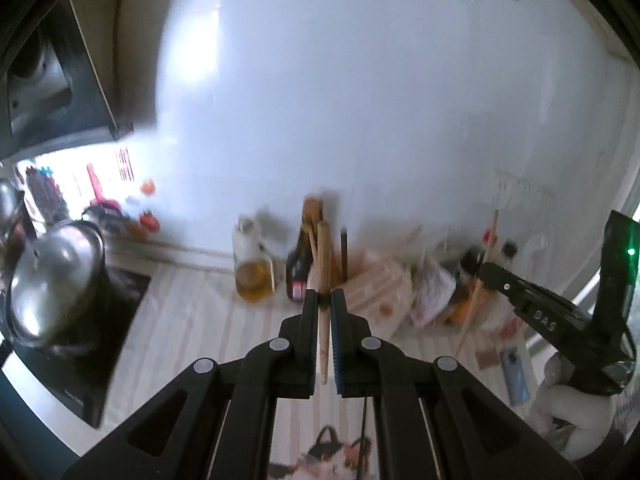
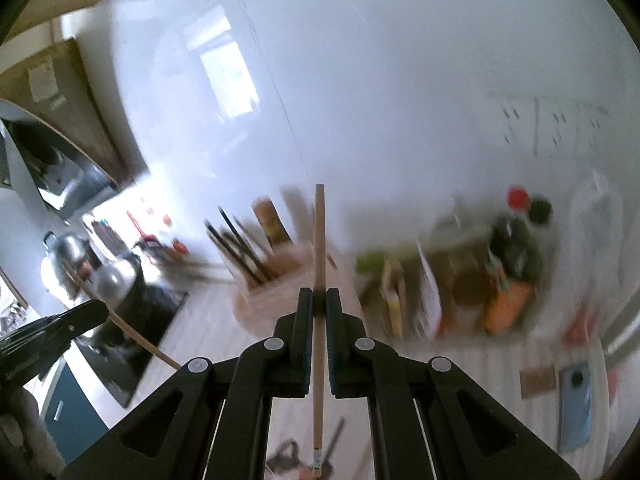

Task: Organize utensils
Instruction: 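Lift the light chopstick to the holder with the left tool while the right tool carries its own, then drop the light chopstick into the holder with the left tool while the right tool releases its own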

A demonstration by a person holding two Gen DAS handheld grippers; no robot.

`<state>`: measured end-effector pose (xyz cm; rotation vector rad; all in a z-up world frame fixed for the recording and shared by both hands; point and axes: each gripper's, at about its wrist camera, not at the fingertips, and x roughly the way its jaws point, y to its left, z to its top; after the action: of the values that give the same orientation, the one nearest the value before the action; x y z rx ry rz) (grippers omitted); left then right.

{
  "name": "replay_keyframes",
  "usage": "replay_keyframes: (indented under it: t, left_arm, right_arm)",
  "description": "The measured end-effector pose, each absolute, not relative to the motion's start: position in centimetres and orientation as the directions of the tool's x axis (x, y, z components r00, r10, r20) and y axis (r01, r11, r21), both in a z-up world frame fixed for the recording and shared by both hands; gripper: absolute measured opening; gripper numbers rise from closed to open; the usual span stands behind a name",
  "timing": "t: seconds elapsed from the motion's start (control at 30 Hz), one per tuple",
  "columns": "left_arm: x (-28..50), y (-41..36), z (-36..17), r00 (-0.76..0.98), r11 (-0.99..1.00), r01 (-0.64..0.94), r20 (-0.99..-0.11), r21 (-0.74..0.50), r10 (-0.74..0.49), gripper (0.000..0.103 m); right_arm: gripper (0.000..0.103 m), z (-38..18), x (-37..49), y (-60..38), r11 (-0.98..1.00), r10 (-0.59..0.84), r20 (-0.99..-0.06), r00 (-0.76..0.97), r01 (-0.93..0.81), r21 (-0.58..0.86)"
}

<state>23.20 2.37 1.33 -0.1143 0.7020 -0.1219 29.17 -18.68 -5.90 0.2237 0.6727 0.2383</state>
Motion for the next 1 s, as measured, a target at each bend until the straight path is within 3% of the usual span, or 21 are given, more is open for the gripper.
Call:
replay_keyframes:
  t: [0.27,0.43,1.0]
  left_arm:
    - [26.8,1.9,7.2,0.828,0.986,0.068,-0.543,-0.15,-0.14,0.004]
    - [29.7,1.1,7.6,0.827,0.986,0.075,-0.543,-0.148,-0.144,0.004]
    - [36.4,-0.2,1.2,0.733,0.988,0.031,-0.669,-0.148,-0.123,0.004]
  right_arm:
    - [0.006,1.2,34.5,-16.8,0.941,0.309,-0.47,0.827,-0.194,0.277]
    - [0.006,3.4,38.0,-15.6,0.943,0.299,-0.43,0.852,-0.194,0.27]
    - [0.006,-2.1,47.3,-13.0,0.949,0.271,-0.391,0.88,-0.178,0.259]
